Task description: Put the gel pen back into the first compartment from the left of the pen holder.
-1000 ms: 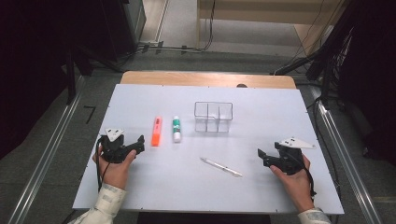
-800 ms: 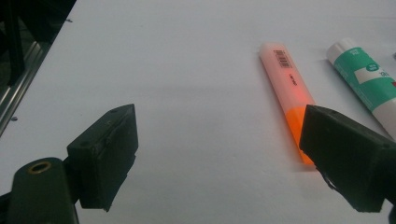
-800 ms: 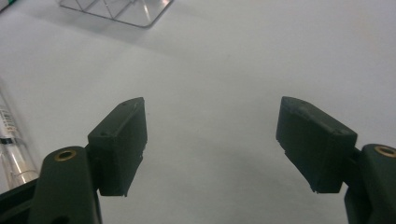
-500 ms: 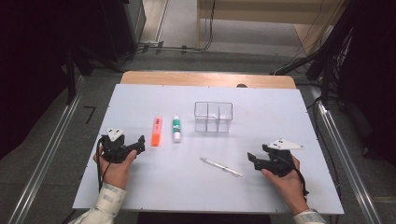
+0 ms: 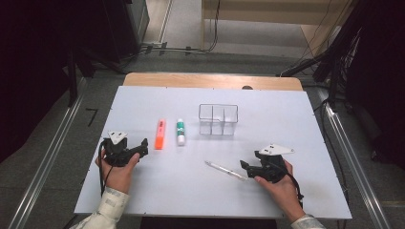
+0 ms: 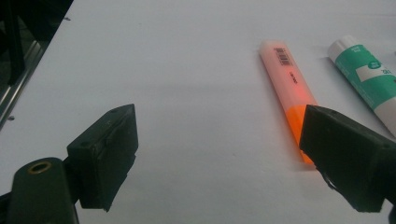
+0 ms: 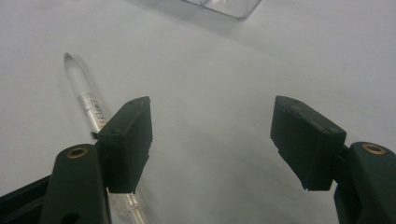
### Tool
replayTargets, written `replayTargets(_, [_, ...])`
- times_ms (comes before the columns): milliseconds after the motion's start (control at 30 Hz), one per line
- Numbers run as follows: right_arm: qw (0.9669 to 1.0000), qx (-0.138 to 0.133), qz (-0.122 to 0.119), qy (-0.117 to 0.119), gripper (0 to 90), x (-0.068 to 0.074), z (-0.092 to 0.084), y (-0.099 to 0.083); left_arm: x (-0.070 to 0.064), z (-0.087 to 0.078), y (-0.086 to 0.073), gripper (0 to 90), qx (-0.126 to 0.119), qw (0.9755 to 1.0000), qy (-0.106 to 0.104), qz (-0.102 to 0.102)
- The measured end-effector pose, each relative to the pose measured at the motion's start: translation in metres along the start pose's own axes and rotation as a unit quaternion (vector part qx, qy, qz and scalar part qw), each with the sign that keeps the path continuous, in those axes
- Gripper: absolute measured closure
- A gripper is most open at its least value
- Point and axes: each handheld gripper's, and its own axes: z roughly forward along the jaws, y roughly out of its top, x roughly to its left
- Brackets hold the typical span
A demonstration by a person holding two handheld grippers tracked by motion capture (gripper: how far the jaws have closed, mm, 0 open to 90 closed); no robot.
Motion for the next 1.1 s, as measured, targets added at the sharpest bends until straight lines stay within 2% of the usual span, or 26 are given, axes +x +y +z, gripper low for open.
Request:
replayTargets(233, [0.9998,0.002,-0.006,0.019,29.1,0.013,0.006,0.003,0.000,0.000,0.000,12.3,0.000,1.0000,-0.001,0.000])
replayTargets(667, [0.9976,0.018,-0.041,0.052,35.5,0.035,0.020,0.009,0.001,0.000,0.000,12.3,-0.001,1.0000,-0.002,-0.001])
replayTargets(1100, [0.9968,0.027,-0.053,0.054,38.6,0.045,0.027,0.009,0.000,0.000,0.000,12.3,-0.001,1.0000,-0.001,0.000])
